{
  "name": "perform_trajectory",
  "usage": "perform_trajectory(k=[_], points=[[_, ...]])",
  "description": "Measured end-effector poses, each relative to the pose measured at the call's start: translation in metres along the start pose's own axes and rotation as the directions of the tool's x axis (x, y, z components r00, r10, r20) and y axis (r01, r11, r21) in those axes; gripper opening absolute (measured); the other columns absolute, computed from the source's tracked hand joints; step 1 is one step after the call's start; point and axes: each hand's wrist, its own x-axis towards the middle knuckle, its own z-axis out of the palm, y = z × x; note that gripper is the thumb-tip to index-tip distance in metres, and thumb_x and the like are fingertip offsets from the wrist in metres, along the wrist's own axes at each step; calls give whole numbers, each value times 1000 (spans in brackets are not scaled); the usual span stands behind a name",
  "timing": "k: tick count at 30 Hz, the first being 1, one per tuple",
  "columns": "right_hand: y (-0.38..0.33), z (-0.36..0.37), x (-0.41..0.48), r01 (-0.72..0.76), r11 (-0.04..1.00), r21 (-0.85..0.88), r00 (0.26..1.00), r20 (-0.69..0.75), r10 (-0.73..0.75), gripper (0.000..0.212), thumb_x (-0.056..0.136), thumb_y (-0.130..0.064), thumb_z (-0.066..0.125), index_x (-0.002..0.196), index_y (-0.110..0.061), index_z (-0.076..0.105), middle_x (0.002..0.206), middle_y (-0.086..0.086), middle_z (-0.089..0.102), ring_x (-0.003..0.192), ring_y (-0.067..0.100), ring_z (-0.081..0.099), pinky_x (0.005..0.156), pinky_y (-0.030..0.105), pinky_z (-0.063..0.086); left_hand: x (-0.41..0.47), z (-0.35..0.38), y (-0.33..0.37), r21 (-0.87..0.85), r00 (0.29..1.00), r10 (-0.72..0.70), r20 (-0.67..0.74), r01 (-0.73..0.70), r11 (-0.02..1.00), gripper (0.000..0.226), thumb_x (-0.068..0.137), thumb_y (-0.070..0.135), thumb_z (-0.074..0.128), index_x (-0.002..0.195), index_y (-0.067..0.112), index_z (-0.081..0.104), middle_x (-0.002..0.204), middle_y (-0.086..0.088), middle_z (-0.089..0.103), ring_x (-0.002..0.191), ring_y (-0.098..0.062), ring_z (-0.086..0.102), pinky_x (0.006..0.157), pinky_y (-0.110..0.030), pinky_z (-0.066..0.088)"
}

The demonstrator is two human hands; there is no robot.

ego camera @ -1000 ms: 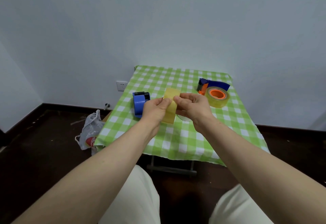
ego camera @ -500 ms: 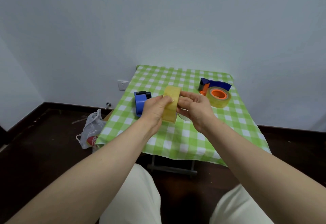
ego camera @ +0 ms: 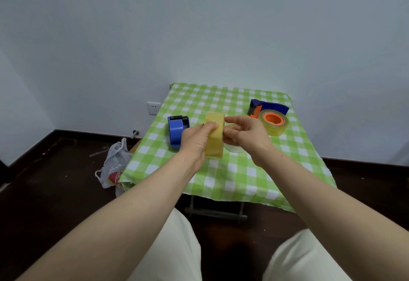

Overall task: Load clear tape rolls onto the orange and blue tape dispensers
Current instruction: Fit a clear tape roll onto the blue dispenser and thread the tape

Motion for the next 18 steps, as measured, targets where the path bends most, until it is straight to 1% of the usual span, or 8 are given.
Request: perform_trajectory(k=[2,4,7,9,11,13,15,18], points=[[-6,-3,-2,135,964,-228,988,-47,-150,39,82,-3,63,120,-9,58,91,-1,64,87,14,63,84,32,55,1,-1,-1,-8,1000,-13,-23,12,1000,14,79,12,69,65,12,65,59,-1,64,60,-20,59,69,-34,49],[-12,-3,-4,248,891,-379,964,7,-266,40,77,-7,70,116,-13,63,106,-3,59,95,11,58,86,28,51,1,-1,-1,-7,1000,-19,-19,19,1000,14,78,13,70,65,12,65,59,-1,63,61,-20,59,73,-37,48],[-15,-4,-2,305,812,-497,950,100,-296,33,73,-14,76,106,-11,70,110,-2,58,96,11,57,86,20,47,1,0,-2,6,1000,-20,-3,20,1000,13,76,14,73,65,13,66,60,0,63,65,-22,60,77,-40,49],[-18,-6,-1,340,764,-549,936,115,-334,26,76,-16,74,101,-9,72,108,1,63,90,12,58,80,18,46,3,-1,-4,18,1000,-7,0,7,1000,12,75,17,75,66,14,68,69,-2,66,79,-26,64,89,-44,49],[-21,-7,1,365,719,-592,921,119,-370,22,79,-16,72,99,-8,73,106,4,67,89,17,62,80,25,49,4,-2,-4,19,1000,-5,-1,5,1000,13,73,23,79,70,14,70,83,-7,70,99,-32,66,100,-48,47],[-24,-6,3,356,676,-646,922,125,-366,22,80,-17,70,100,-7,72,107,5,68,95,20,64,87,33,50,5,-3,-4,12,1000,-16,-1,16,1000,17,72,28,80,71,14,70,89,-10,71,105,-35,65,100,-50,47],[-26,-5,4,328,651,-685,931,117,-346,23,80,-18,70,100,-7,71,109,5,67,98,20,63,90,35,49,5,-5,-3,-4,999,-35,9,35,999,17,75,26,76,70,11,69,81,-9,70,94,-34,67,94,-46,51],[-23,-5,3,342,580,-739,924,152,-351,18,84,-18,66,97,-7,71,111,4,66,98,21,62,88,37,49,3,-5,-1,-30,998,-58,22,58,998,17,77,10,63,61,10,59,62,-6,56,62,-23,55,68,-37,47]])
